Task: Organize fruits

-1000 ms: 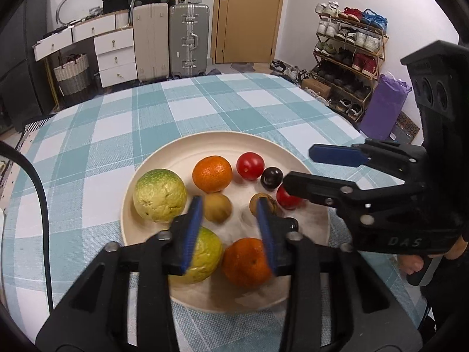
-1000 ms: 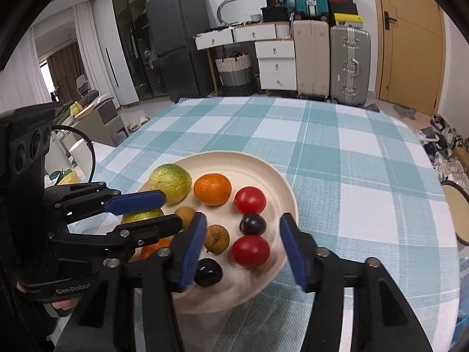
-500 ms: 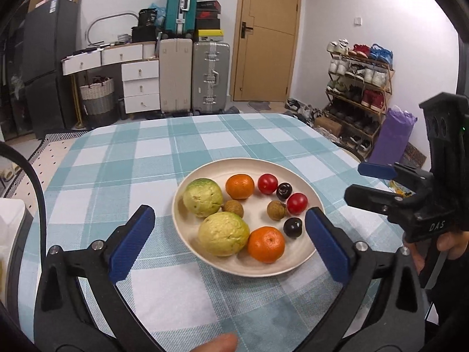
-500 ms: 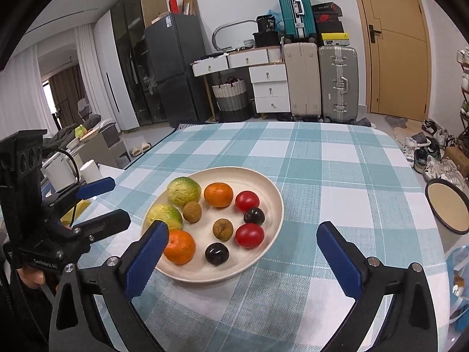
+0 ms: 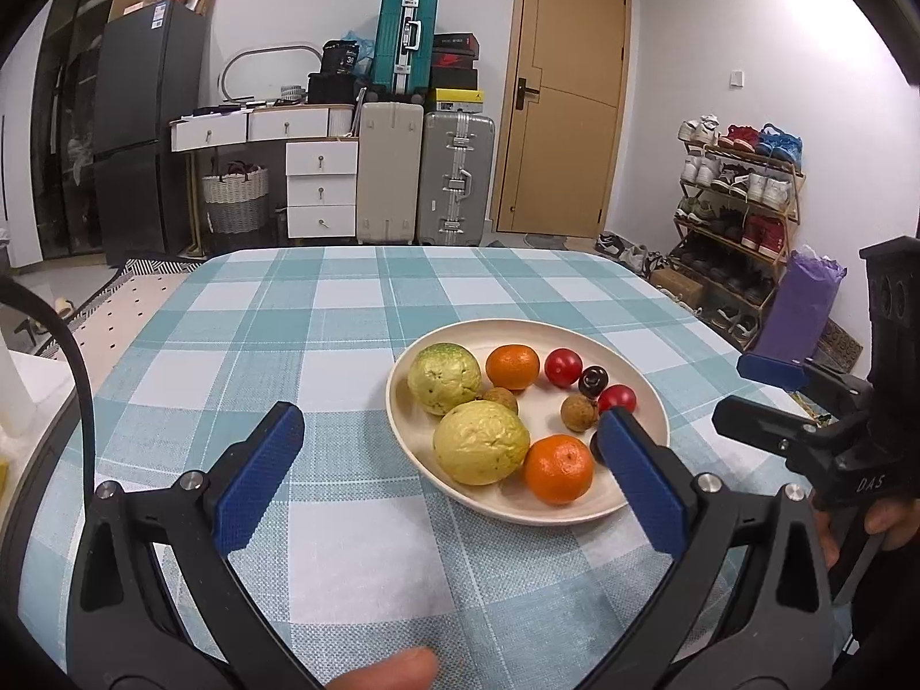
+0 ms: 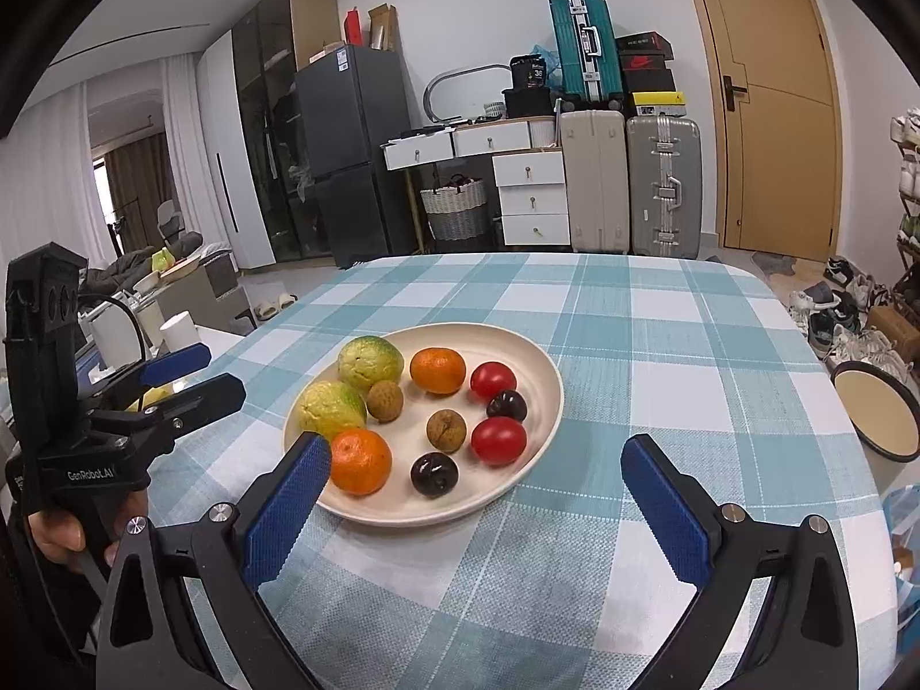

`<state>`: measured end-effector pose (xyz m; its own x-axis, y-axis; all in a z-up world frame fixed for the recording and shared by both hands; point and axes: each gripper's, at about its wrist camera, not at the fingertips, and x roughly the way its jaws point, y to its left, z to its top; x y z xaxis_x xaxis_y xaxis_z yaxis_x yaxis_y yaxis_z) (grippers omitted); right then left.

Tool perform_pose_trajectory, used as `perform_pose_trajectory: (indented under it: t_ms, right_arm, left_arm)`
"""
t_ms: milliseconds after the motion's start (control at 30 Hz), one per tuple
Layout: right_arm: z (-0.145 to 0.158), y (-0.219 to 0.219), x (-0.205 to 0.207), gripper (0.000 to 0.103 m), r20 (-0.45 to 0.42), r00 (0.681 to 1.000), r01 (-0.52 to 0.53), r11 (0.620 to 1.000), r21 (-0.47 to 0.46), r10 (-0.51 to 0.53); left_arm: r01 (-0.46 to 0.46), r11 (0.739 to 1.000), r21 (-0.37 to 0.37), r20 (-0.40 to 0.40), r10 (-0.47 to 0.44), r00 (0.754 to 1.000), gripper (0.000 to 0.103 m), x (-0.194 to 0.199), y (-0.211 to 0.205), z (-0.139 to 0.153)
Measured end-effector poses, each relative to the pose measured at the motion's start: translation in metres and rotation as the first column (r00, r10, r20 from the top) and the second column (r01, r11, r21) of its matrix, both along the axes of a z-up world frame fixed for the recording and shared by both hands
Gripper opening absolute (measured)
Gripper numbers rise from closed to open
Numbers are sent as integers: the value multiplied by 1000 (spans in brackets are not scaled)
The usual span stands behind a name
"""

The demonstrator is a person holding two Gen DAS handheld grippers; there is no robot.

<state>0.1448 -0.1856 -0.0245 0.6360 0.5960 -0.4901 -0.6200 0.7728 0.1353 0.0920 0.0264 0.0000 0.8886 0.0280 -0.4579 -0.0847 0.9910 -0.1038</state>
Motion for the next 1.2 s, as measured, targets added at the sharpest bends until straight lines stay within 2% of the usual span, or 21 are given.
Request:
perform_pose_trajectory:
  t_ms: [533,1200]
  right_arm:
    - [5,1,-19,103,103,995,-13,1000,7,12]
    - [5,-3,-18,103,93,996,-8,1000,18,6]
  left_arm:
    - [9,1000,-11,2,-9,1000,102,3,-2,-5]
    - [11,1000,-28,-9,-11,1000,102,6,1,-7]
